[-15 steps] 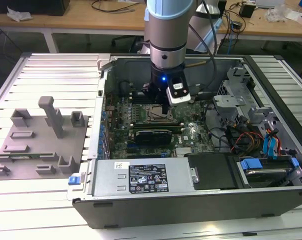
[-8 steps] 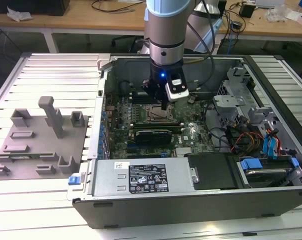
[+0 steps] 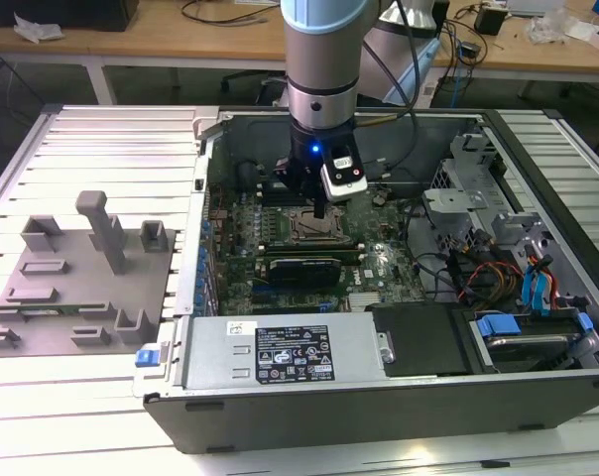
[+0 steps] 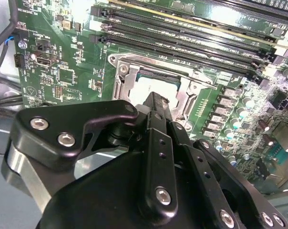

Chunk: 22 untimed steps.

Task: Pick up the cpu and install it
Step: 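Install the second cpu locking lever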

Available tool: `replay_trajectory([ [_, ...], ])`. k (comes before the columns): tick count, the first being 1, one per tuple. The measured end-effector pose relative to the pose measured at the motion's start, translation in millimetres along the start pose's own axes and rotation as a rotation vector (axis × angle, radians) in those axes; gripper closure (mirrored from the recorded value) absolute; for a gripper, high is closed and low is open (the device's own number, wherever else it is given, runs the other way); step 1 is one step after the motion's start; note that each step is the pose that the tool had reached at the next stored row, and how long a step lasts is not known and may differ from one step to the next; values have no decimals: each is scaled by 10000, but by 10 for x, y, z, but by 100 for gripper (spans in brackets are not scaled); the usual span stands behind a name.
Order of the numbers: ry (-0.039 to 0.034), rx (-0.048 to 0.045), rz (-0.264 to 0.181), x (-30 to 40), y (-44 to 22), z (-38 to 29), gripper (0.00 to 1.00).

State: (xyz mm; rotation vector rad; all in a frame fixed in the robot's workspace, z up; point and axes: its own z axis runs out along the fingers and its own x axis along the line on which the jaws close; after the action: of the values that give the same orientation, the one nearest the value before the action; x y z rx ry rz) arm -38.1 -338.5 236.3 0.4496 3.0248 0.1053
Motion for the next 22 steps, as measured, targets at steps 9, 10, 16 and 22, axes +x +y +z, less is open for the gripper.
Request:
replay_trajectory([
  [9,1,-1,-7,0,0,0,89],
  [10,0,-2,-8,0,-1,0,89],
  [16,55,84,-1191,-34,-115,9,89],
  [22,42,195,-1427,-59,-199,5,89],
])
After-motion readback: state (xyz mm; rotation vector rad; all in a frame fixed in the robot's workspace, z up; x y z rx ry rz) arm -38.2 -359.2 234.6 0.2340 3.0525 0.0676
